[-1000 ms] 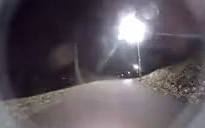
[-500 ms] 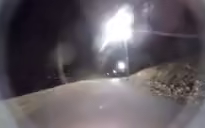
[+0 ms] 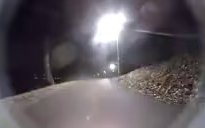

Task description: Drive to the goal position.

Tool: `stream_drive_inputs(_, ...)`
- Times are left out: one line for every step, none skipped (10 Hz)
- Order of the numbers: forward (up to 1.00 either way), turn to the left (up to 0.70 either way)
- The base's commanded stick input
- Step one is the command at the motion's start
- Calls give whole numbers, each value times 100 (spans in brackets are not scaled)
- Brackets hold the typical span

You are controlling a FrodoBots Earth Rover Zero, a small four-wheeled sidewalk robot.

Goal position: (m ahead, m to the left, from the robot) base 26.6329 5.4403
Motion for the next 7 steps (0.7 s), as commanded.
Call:
stream_drive_inputs(100, 0)
stream_drive_inputs(100, 0)
stream_drive_inputs(100, 0)
stream_drive_inputs(100, 0)
stream_drive_inputs(100, 0)
stream_drive_inputs(100, 0)
stream_drive_inputs(100, 0)
